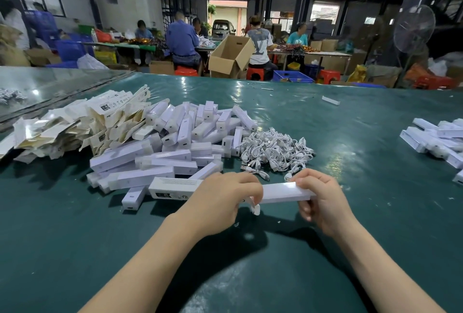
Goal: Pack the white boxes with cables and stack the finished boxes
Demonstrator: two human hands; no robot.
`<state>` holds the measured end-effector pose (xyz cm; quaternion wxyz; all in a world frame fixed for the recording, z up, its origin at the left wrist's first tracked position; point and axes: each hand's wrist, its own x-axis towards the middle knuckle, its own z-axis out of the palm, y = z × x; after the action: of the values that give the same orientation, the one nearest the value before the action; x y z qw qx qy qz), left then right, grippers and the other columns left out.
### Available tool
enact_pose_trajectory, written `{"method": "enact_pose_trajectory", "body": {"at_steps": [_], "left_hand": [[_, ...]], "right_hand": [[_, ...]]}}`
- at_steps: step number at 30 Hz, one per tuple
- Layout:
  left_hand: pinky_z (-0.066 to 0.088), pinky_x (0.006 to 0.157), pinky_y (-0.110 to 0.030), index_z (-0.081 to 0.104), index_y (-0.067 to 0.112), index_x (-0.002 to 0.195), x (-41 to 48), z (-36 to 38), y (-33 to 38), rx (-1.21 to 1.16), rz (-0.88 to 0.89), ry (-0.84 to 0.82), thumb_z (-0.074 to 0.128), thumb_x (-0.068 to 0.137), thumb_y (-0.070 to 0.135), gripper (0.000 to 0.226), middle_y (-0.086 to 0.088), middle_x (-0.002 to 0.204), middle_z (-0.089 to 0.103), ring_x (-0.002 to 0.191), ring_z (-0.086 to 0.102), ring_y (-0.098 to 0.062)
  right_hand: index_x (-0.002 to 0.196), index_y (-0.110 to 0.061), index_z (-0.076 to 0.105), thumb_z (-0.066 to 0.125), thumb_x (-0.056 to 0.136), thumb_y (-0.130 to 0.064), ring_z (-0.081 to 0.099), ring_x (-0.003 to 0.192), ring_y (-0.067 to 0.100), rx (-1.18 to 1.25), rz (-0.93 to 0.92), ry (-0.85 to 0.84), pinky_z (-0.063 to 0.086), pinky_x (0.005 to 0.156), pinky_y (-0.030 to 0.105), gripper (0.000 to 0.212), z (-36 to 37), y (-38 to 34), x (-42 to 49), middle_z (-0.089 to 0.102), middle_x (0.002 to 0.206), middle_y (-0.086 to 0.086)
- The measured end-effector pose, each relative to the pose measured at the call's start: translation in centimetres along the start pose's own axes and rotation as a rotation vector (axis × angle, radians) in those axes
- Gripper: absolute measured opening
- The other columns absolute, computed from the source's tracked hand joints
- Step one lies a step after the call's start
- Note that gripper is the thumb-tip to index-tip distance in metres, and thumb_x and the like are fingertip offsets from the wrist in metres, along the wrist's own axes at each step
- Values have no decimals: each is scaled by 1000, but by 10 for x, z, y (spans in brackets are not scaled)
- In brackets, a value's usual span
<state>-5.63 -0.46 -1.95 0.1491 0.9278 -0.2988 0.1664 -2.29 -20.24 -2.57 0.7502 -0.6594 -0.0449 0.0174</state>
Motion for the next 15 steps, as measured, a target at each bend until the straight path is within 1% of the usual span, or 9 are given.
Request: {"method": "enact_pose_trajectory", "body": {"at_steps": [2, 3, 5, 6, 7, 9, 11, 13, 15], "left_hand": [[24, 64, -27, 54, 24, 91, 0, 2, 1, 4, 15, -23, 44, 65, -13, 47, 14, 111, 57, 76, 36, -12], [22, 63, -27, 52, 24, 94, 0, 2, 1, 7, 15, -32, 44, 66, -13, 47, 14, 111, 56, 74, 31, -9], [23, 60, -27, 42, 30, 101, 1, 3, 2, -8, -17, -50, 45, 70, -10, 51, 14, 111, 51, 73, 29, -6], [22, 58, -27, 36, 34, 103, 1, 3, 2, -28, -41, -57, 46, 72, -9, 54, 14, 112, 48, 73, 29, -6], [21, 58, -27, 31, 38, 105, 2, 3, 3, -53, -68, -65, 47, 75, -7, 57, 15, 113, 45, 72, 30, -6], [28, 61, -26, 22, 43, 108, 3, 2, 4, -95, -128, -75, 49, 80, -2, 60, 13, 110, 52, 75, 40, -10], [39, 73, -33, 17, 44, 109, 3, 2, 4, -95, -155, -84, 48, 83, 0, 60, 2, 112, 58, 91, 53, -23], [38, 74, -34, 16, 45, 109, 3, 4, 4, -76, -152, -85, 46, 83, -2, 61, -2, 110, 58, 96, 53, -26], [35, 74, -29, 19, 44, 112, 3, 5, 8, -99, -134, -73, 45, 81, -4, 63, 0, 112, 57, 97, 50, -21]], "right_hand": [[55, -7, 54, 41, 83, 9, 25, 26, 11, 30, 3, 23, 24, 33, 11, 34, 0, -1, 0, 34, 37, 4], [57, -6, 53, 41, 83, 8, 25, 27, 10, 50, 9, 44, 24, 32, 11, 32, 0, -1, 0, 37, 42, 5], [60, -6, 51, 42, 84, 7, 26, 27, 8, 85, 19, 76, 25, 30, 12, 28, 2, -2, -1, 40, 50, 8], [61, -6, 50, 42, 84, 6, 25, 27, 8, 104, 28, 80, 24, 30, 12, 27, 3, -2, -1, 41, 51, 7], [61, -6, 50, 41, 84, 5, 25, 27, 8, 128, 39, 79, 24, 30, 11, 27, 4, -2, -1, 41, 49, 6], [61, -6, 50, 40, 84, 4, 24, 26, 8, 166, 57, 82, 25, 32, 10, 27, 6, -3, -2, 40, 44, 3], [60, -6, 50, 42, 83, 3, 25, 27, 8, 148, 60, 112, 25, 32, 11, 26, 8, -3, -3, 39, 42, 0], [58, -7, 49, 45, 82, 4, 25, 28, 9, 86, 41, 152, 26, 31, 13, 27, 10, -2, -4, 37, 41, -1], [57, -6, 49, 46, 81, 5, 26, 29, 9, 31, 35, 162, 26, 31, 14, 27, 12, -1, -5, 37, 41, -1]]}}
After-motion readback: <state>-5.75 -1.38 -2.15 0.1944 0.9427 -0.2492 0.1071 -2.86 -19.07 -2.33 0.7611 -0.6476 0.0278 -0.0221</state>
